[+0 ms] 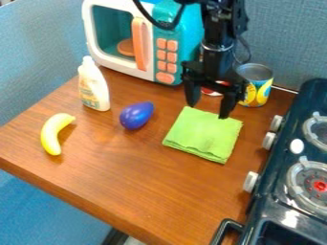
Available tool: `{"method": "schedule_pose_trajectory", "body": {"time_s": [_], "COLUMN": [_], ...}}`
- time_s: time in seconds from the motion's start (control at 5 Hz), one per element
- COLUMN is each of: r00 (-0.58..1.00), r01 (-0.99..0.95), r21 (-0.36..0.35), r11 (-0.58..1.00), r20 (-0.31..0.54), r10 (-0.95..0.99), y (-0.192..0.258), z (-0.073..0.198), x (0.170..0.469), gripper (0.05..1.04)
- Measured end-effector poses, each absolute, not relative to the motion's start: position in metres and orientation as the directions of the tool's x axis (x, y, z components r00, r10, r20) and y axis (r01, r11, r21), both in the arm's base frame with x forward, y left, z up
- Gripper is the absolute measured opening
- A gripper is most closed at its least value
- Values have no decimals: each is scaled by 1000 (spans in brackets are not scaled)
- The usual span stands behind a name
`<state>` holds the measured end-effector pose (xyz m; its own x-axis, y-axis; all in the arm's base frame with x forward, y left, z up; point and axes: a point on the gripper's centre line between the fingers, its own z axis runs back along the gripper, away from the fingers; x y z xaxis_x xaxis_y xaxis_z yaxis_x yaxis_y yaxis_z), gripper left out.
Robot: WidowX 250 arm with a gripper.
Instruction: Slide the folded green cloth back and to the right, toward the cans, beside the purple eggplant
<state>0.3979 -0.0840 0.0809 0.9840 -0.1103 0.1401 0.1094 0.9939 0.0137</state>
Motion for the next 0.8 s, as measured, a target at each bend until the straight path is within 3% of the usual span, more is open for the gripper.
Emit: {"method": "schedule_pose_trajectory", "body": {"time_s": [0.2,0.4,0.6,0.8], "r00": [983,978,986,986], "r01": [141,206,168,162], "r21": [12,70,76,76], "r11": [990,976,983,984], "r20": [118,26,-7,38], "r10": [-141,-208,-167,-165], "y": [-83,-53,0,25], "z": [83,93,96,107], "x": [391,365,338,328], "gripper": [1001,1001,1001,1001]}}
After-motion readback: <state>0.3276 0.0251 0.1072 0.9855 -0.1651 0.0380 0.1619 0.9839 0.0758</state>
